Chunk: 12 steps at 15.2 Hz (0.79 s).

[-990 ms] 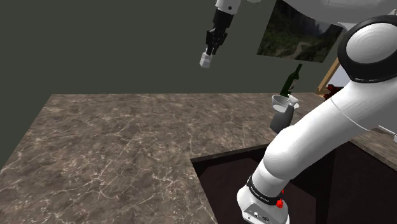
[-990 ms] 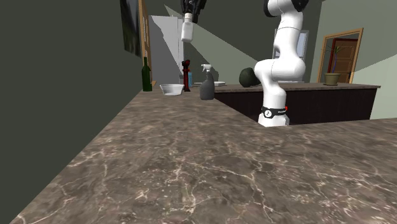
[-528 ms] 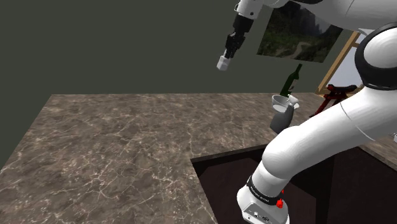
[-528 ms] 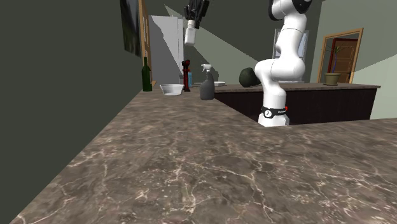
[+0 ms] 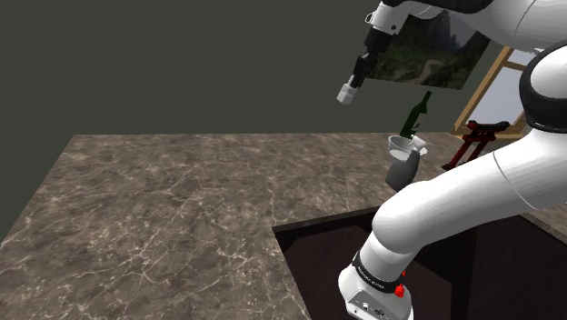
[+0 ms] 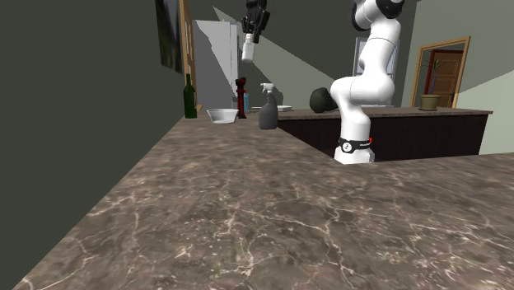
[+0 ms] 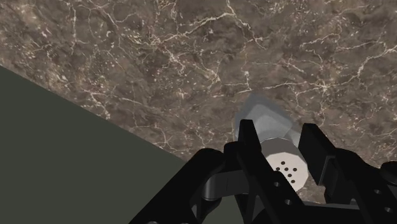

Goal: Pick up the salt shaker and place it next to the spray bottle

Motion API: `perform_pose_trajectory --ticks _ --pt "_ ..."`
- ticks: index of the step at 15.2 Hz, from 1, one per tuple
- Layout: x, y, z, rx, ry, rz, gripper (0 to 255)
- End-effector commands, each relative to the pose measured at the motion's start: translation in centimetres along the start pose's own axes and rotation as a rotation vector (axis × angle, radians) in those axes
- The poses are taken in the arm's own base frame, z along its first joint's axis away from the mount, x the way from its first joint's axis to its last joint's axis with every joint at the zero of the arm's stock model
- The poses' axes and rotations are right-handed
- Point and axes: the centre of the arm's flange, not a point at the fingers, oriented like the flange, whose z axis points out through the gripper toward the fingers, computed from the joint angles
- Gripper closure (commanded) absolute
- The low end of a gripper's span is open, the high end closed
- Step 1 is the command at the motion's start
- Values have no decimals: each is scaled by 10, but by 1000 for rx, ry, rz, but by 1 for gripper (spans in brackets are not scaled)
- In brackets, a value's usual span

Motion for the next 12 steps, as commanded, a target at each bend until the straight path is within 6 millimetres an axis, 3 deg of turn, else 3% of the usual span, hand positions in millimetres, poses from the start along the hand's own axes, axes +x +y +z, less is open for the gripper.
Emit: perform_pose_trajectory --ticks 1,12 --pt "-18 20 -2 0 0 -1 255" --pt "-116 125 -15 0 0 -1 255"
